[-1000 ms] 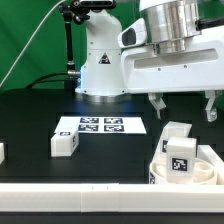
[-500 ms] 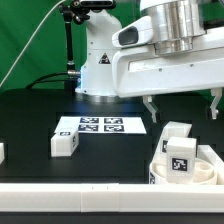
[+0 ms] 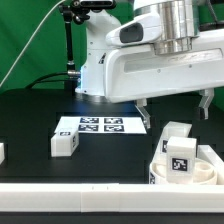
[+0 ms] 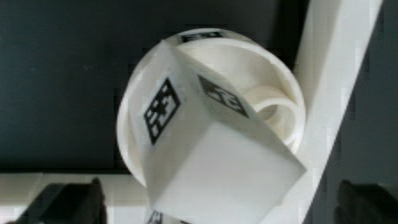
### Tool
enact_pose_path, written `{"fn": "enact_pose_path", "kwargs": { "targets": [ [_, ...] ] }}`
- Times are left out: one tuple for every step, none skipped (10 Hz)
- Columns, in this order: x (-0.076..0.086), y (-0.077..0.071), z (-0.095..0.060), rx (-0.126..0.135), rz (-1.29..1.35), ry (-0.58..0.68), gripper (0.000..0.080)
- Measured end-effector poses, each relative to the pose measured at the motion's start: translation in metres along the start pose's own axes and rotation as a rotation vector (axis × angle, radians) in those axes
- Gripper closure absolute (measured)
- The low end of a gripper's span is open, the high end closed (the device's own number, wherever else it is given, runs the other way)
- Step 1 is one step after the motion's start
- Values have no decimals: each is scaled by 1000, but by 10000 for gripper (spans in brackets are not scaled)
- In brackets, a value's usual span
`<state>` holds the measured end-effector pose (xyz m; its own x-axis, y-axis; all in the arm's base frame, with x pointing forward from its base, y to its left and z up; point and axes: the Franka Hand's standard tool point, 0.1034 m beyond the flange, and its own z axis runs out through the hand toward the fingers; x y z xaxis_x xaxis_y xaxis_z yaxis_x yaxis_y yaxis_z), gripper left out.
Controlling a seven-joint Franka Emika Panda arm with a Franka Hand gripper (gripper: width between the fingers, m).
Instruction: Assemble stool
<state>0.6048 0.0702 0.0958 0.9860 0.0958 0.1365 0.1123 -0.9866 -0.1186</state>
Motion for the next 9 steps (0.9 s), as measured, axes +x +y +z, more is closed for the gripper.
{"fn": "enact_pose_path", "kwargs": {
  "targets": [
    [0, 0, 0, -3, -74, -1, 151],
    [0, 1, 0, -3, -136, -1, 151],
    [0, 2, 0, -4, -167, -2, 151],
    [-1, 2, 3, -15, -286, -6, 151],
    [-2, 2, 4, -24, -389, -15, 151],
    [-2, 2, 4, -36, -475, -22, 151],
    [-3, 1, 5, -42, -540, -29, 151],
    [-4, 2, 7, -51, -641, -43, 151],
    [-4, 3, 8, -57, -696, -51, 151]
  ]
}}
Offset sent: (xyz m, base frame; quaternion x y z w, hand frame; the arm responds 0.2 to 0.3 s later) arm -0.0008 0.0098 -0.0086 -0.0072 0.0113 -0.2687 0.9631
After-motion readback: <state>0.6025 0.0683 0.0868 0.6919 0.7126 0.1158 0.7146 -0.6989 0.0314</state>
